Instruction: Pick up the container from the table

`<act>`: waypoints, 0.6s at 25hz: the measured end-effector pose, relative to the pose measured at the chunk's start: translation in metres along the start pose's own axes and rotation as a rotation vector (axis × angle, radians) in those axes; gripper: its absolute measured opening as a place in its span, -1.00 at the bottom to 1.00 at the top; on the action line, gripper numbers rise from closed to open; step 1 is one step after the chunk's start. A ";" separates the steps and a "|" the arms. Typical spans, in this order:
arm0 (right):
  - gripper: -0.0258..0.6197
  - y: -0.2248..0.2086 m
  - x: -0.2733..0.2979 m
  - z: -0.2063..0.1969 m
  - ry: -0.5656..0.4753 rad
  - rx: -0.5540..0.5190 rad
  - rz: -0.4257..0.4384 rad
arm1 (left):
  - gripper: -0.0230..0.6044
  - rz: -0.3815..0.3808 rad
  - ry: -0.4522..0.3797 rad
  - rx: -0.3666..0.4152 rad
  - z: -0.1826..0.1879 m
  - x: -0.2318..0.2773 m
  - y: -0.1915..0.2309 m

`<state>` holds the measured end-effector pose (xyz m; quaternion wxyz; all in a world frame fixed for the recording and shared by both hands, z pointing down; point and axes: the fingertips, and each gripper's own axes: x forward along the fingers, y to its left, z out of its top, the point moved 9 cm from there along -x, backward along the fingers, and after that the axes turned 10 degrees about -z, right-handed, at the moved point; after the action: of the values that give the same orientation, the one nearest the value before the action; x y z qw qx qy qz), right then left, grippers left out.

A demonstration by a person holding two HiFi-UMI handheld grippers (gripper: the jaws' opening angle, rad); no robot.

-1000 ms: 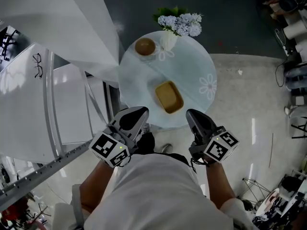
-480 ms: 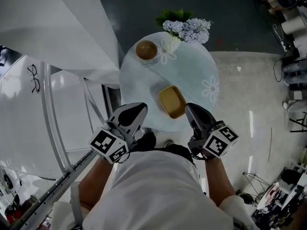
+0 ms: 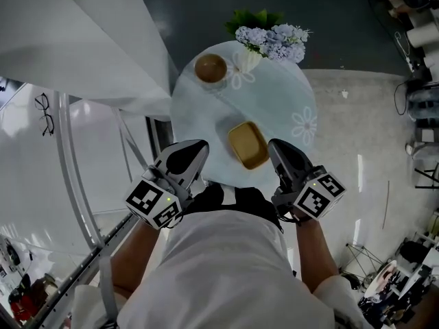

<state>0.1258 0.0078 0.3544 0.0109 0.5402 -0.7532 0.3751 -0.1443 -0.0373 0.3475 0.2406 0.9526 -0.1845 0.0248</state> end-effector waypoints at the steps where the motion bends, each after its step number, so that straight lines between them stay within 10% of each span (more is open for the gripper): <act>1: -0.85 -0.003 0.001 0.002 0.002 -0.001 0.003 | -0.86 0.005 0.000 0.000 0.000 0.002 0.000; 15: -0.85 -0.061 0.029 0.009 0.120 -0.062 0.064 | -0.86 0.121 0.018 -0.038 -0.019 0.049 -0.006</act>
<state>0.1674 -0.0295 0.3940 0.0607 0.4920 -0.7793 0.3833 -0.0955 -0.0396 0.3685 0.2583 0.9348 -0.2399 0.0445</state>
